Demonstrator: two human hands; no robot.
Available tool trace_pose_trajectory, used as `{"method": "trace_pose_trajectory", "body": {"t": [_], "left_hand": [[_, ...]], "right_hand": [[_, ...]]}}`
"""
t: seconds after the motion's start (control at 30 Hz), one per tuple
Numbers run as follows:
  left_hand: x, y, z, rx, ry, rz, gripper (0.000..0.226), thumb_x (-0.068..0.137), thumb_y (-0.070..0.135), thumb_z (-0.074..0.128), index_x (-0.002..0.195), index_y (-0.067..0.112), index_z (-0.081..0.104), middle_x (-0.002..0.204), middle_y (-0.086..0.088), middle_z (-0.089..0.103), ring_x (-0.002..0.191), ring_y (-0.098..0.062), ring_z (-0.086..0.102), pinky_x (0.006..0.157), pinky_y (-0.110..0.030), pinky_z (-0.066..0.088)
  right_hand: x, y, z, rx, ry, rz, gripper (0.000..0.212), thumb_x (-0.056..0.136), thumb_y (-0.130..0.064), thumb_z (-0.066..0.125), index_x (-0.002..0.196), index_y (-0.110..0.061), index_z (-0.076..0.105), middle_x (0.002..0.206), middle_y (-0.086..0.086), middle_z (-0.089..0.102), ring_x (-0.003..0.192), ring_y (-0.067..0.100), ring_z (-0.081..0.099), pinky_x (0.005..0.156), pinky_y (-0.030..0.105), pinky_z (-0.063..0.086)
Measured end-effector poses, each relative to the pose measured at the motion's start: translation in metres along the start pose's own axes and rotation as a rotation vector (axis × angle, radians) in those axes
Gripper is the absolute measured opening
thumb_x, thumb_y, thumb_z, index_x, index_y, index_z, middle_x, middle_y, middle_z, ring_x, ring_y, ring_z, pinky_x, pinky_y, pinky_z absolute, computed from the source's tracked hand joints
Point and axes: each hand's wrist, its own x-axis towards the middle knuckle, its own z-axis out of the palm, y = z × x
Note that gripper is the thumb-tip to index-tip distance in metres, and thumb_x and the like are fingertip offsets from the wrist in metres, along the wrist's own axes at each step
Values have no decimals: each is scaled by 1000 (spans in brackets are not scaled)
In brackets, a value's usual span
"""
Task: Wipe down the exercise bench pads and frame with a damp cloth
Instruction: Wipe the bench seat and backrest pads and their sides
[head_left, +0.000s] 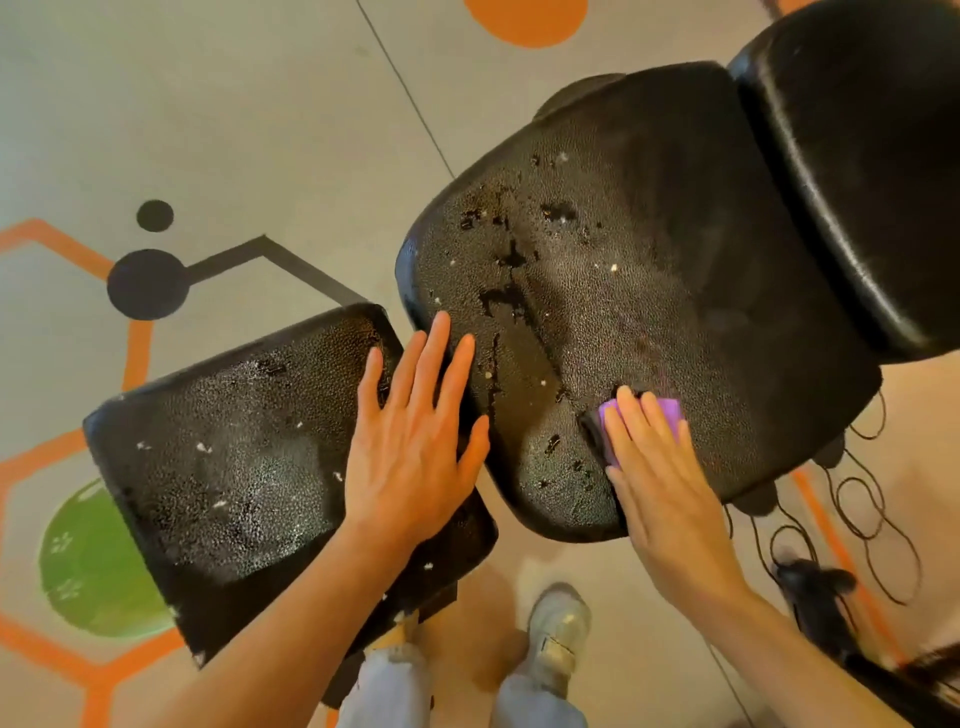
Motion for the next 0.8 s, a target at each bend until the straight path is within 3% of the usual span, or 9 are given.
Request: {"method": "trace_pose_trajectory", "body": {"t": [0.23,0.43,0.63,0.7,0.8], "left_hand": [[1,0,0,1,-4,-3,71,98,53,33,159,18,19,167,-8,10,152,-26,22,123,-51,7],[0,0,0,-4,3,-8,71,98,53,33,159,19,21,168,-7,11,151,-26,24,124,-52,11],[0,2,-2,14,-17,-18,71,97,54,31,158,20,24,167,-6,12,150,-24,27,124,-51,9],[1,2,-2,15,-18,-20,71,97,54,32,158,20,24,167,-5,12,151,-23,26,124,-50,7],[0,2,-3,14,-24,-15,71,96,54,33,158,18,25,167,-6,13,150,-23,26,124,-50,9]], "right_hand": [[129,-19,0,-22,100,-77,49,104,-20,32,150,-9,24,159,7,19,149,22,10,122,42,8],[5,39,-11,-52,-35,-59,50,104,-31,19,153,-21,11,160,0,15,149,17,10,122,39,8],[161,21,-20,19,138,9,49,105,-21,27,151,-9,19,160,10,16,149,24,8,122,42,7],[152,29,-17,4,124,-19,50,105,-23,27,152,-10,19,160,9,15,149,22,7,123,39,5],[65,45,-16,-3,38,-26,51,103,-25,27,152,-12,20,160,6,18,149,20,9,122,39,7]]}}
